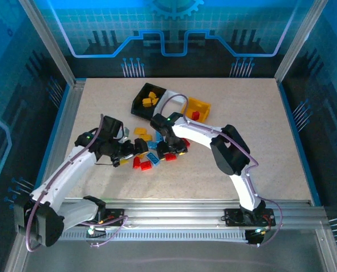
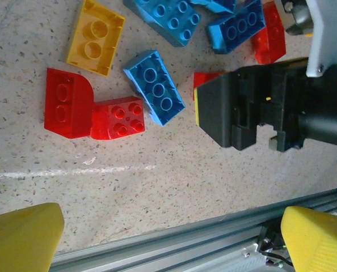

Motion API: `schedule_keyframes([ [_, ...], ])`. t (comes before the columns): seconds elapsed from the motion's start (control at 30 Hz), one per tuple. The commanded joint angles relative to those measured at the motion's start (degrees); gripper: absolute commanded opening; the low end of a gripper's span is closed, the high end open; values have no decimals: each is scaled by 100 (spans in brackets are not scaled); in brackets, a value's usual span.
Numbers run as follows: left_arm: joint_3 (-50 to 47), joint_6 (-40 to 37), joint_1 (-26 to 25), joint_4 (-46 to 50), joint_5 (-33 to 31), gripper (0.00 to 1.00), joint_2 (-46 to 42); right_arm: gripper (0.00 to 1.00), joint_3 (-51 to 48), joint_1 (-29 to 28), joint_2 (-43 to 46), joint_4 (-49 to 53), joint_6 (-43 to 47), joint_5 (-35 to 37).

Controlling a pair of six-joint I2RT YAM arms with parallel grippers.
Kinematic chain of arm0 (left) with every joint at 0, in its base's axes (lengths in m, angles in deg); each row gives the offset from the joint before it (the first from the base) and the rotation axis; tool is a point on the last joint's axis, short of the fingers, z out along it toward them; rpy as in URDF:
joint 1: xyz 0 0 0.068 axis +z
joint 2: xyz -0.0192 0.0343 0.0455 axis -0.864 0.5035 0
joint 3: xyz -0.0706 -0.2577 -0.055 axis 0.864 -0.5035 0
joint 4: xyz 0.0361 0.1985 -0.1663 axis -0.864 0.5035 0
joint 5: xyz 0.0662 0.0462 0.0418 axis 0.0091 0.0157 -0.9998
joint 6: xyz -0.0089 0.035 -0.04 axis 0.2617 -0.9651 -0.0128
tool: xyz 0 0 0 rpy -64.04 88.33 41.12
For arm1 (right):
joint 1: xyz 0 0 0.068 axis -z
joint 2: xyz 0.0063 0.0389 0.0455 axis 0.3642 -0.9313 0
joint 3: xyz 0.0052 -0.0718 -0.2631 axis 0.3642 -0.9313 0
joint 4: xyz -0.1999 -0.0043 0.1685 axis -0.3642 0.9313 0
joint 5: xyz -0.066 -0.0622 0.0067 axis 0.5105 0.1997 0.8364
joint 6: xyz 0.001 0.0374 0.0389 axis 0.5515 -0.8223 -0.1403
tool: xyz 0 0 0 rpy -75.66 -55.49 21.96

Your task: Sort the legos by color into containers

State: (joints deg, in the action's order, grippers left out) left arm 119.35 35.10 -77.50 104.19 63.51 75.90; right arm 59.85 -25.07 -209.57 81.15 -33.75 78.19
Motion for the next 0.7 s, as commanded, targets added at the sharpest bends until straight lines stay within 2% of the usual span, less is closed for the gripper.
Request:
schedule_keyframes([
  [0.0, -224, -81, 4, 143, 244, 99, -105, 80, 134, 84, -266, 210, -167, 120],
  [0.27, -247, 164, 15, 214, 150, 99, -85, 70, 210, 323, -561, 17, 219, -112],
  [0.4, -224, 375, 8, 172, 56, 99, -51, 56, 252, 346, -546, -20, 448, -176],
  [0.53, -165, 589, 0, 158, -56, 99, 92, 45, 100, 362, -311, -102, 708, -279],
  [0.67, -46, 750, -15, 100, -266, 99, 167, 44, -126, 397, 147, -144, 855, -439],
])
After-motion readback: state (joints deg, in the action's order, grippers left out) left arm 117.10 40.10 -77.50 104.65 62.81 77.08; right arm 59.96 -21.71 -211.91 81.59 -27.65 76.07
